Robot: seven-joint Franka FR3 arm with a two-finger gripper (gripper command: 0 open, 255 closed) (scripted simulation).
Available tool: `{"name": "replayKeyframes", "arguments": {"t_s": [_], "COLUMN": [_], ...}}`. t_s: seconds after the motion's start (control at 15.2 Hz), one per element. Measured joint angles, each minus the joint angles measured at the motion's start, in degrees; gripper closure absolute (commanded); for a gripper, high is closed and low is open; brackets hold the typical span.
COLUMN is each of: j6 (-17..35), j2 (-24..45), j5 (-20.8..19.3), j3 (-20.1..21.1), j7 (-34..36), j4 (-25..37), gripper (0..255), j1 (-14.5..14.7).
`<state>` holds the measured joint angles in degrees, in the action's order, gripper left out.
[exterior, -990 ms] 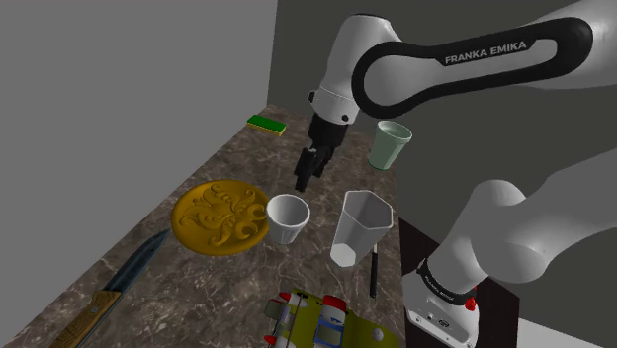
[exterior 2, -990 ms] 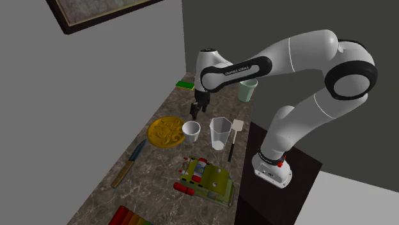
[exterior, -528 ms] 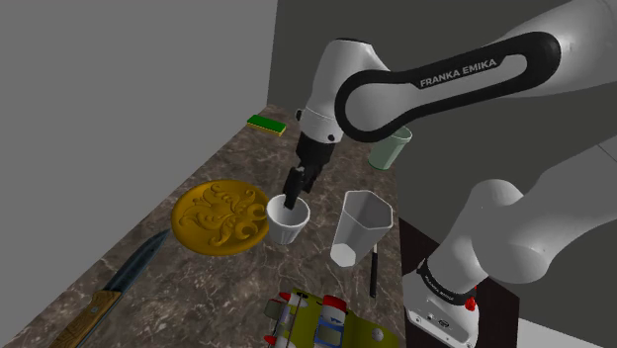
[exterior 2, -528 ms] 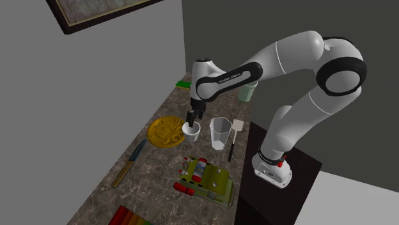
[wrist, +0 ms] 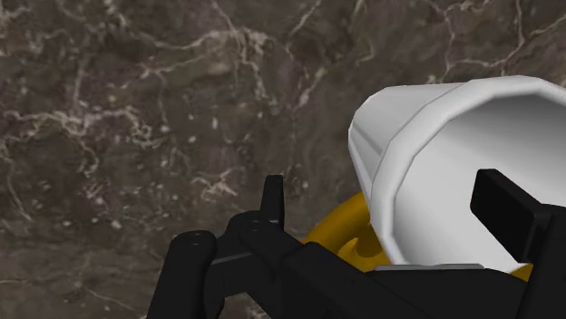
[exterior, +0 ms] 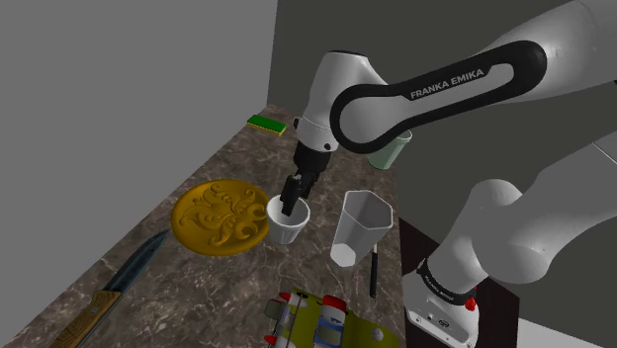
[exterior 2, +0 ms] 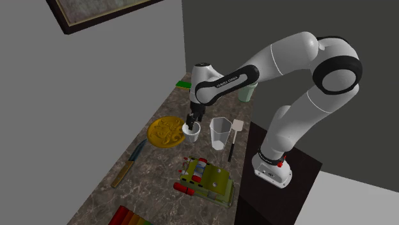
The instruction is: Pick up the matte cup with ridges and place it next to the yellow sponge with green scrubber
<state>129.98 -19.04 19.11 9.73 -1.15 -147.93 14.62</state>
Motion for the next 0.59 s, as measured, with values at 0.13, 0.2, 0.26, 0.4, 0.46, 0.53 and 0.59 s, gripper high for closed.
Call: {"name": "replayKeyframes", "arguments": {"t_s": [0.13,0.2,0.26,0.4,0.46,0.53,0.59], "j6": [0.0,0.0,0.0,0.0,0.0,0.0,0.0], "j2": [0.0,0.0,0.0,0.0,-0.1,-0.1,0.0], "j5": [0.0,0.0,0.0,0.0,0.0,0.0,0.0], "j3": [0.0,0.0,0.0,0.0,0.0,0.0,0.0], "j7": [0.0,0.0,0.0,0.0,0.0,0.0,0.0], "j4": [0.0,0.0,0.0,0.0,0.0,0.1,0.1], "gripper": [255,255,255,255,255,255,255], "j1": [0.0,0.0,0.0,0.0,0.0,0.0,0.0]}}
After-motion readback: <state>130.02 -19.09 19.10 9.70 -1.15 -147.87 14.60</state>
